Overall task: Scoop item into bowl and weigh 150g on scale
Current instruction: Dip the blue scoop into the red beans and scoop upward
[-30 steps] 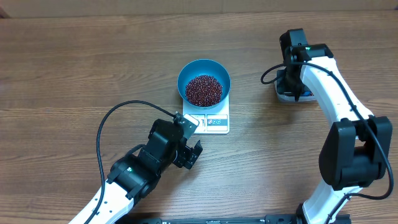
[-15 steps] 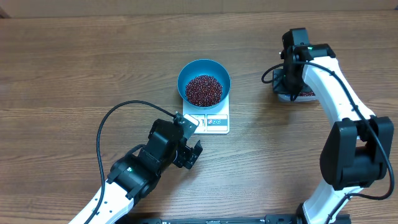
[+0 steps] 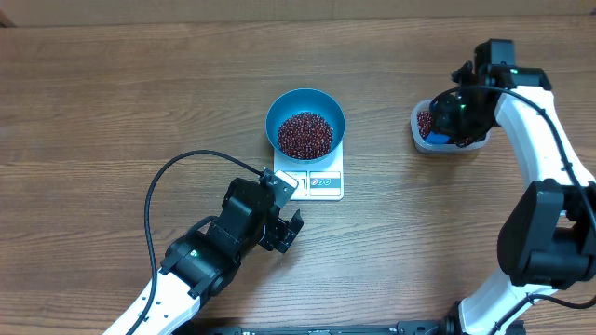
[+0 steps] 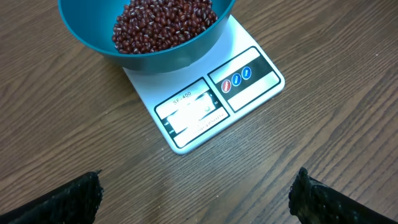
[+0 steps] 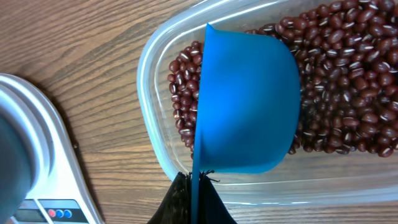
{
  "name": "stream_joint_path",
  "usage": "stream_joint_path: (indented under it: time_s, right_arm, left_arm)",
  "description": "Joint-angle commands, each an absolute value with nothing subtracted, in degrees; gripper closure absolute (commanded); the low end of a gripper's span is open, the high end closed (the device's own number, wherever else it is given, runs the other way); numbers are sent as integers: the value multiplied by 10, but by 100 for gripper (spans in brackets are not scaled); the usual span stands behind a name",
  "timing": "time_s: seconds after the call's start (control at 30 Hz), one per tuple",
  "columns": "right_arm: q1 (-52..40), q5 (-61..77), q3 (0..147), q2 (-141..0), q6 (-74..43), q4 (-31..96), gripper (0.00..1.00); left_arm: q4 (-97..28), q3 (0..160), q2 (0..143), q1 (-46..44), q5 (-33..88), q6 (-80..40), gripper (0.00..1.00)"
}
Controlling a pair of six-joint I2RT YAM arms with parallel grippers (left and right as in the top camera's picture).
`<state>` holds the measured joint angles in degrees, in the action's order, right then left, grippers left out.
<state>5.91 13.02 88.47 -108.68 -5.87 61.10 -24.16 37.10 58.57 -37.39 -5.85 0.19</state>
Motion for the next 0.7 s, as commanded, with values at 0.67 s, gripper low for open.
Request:
stream_joint_path:
  time_s: [0.67]
  right_arm:
    - [197,311,882,-1064,-4,653,96]
  left_arm:
    - [-240,367,588,-371,-64,0,0]
